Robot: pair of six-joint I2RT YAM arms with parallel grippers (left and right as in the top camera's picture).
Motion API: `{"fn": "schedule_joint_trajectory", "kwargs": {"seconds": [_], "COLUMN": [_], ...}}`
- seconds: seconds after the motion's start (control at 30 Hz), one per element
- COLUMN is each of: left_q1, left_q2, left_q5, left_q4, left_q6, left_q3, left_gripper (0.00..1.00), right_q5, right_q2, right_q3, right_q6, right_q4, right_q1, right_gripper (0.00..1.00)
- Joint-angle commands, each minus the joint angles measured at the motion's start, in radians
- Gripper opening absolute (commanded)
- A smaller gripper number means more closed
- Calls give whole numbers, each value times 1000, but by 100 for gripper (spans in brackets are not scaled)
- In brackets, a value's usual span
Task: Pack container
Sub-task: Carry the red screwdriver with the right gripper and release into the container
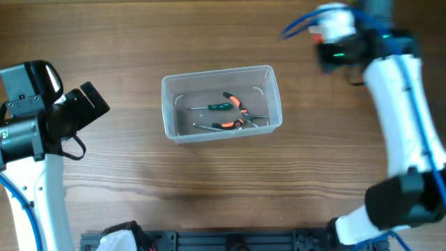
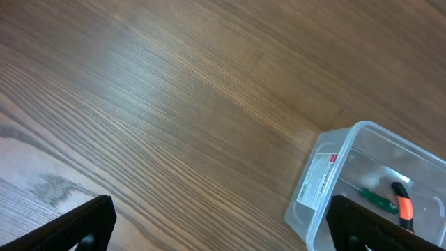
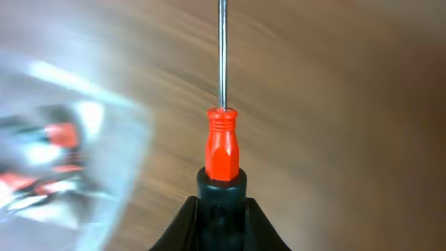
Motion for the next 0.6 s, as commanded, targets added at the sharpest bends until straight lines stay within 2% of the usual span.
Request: {"fn": "schedule_joint_trajectory", "kwargs": {"seconds": [0.0,0.1,0.17,0.33,0.43,0.57], "left_q1": [3,3,3,3,3,3], "left_q2": [2,2,2,2,2,2], "left_q5": [-14,-14,-13,-13,-13,-13], "left_q4": [0,0,0,0,0,0], "left_q6": [6,6,6,6,6,6], "left_q3": [10,10,10,10,10,10], "left_gripper": [100,100,100,100,100,100], "right_q5": [-20,-55,-116,-296,-296,-296], "right_q2": [10,74,127,336,412,426], "right_q3": [0,-1,-2,-2,-2,-1], "right_q6": [-342,-589,-666,-657,-603,-602], "right_q4": [-6,23,48,91,90,99], "right_q1": [242,401,445,476,476,476], "right_gripper": [4,4,4,4,4,5]}}
